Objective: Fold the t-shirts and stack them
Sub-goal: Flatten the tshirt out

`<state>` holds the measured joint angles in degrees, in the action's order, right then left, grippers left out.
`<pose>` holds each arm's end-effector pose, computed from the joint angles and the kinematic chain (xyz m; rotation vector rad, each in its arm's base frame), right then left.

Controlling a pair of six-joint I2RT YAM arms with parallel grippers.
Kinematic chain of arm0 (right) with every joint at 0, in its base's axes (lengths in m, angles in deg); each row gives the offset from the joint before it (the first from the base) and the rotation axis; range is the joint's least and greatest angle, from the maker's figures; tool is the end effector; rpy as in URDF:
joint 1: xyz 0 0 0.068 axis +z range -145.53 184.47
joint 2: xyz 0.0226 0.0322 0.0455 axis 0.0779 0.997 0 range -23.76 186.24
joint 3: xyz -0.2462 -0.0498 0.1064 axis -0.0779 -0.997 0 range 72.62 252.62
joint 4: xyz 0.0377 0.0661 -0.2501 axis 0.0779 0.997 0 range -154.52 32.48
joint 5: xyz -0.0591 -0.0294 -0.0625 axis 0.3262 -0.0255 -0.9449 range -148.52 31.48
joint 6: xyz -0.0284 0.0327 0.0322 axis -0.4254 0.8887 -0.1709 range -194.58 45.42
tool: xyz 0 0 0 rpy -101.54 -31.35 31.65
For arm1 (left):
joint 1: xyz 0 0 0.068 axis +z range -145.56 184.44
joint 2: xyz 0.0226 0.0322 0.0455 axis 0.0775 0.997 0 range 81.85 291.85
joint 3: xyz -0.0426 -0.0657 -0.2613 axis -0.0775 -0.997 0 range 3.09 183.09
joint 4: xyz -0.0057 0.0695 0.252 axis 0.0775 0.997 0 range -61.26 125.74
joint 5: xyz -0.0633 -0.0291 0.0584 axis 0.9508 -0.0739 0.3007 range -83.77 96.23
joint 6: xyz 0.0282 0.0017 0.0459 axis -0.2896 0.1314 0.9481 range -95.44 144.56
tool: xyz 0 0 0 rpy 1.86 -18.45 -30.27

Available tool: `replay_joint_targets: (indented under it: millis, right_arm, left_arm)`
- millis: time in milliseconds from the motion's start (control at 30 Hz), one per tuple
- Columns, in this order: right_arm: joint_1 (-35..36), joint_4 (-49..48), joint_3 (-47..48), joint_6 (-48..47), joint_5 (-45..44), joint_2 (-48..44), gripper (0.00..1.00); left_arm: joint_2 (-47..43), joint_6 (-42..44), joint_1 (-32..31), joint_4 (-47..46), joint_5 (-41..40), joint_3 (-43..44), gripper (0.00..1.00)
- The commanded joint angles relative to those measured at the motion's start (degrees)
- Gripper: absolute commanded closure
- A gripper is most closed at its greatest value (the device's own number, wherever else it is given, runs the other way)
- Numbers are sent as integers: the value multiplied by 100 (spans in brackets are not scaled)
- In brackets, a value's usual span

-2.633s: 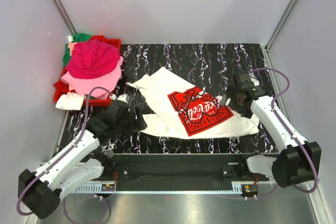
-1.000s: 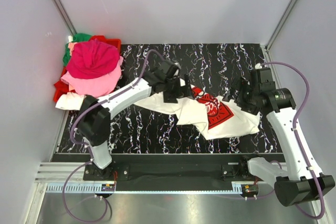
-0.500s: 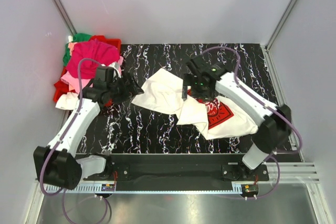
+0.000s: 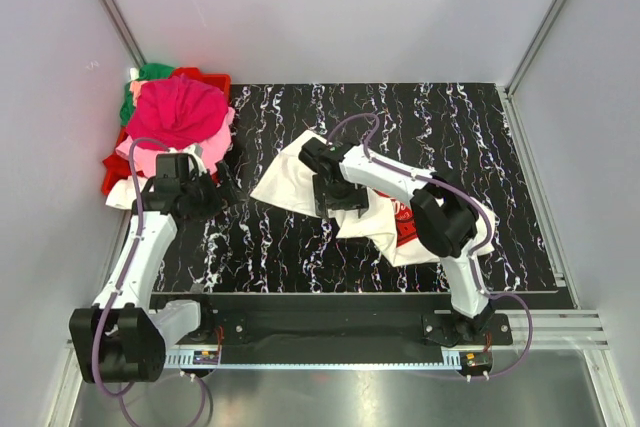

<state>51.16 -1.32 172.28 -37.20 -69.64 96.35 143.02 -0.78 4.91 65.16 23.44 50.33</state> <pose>0.2897 0.2972 0.2042 -0.2219 2.9195 -0.1029 0.2139 -0.0088 0.2608 -0.4207 2.4403 -0.5573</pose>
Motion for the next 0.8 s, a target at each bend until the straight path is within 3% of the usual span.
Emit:
replay_joint_targets:
  millis: [0, 100, 267, 367, 467, 500, 533, 667, 767]
  right_arm:
    - [-20, 8, -16, 216, -189, 12, 15]
    - [15, 122, -8, 243, -277, 187, 26]
    - [50, 263, -96, 181, -470, 319, 58]
    - [59, 447, -17, 164, -619, 337, 63]
    - [59, 571, -16, 94, -734, 399, 80]
    - [76, 562, -77, 67, -734, 381, 92]
    - [76, 518, -104, 67, -743, 311, 97]
    - [68, 745, -236, 128, -1128, -180, 100]
    - [15, 1185, -376, 269, -1752, -1154, 100]
  left_arm:
    - [-254, 319, 146, -223, 361, -75, 1]
    - [-263, 328, 146, -320, 450, -110, 1]
    - [-219, 346, 155, -408, 502, -163, 1]
    - [-219, 337, 155, -408, 520, -172, 1]
    - [-237, 337, 155, -434, 502, -189, 1]
    - [-237, 346, 155, -434, 494, -189, 1]
    - [-237, 346, 155, -434, 502, -181, 2]
    - [-263, 355, 155, -434, 485, -180, 2]
    - [-307, 363, 155, -434, 459, -180, 2]
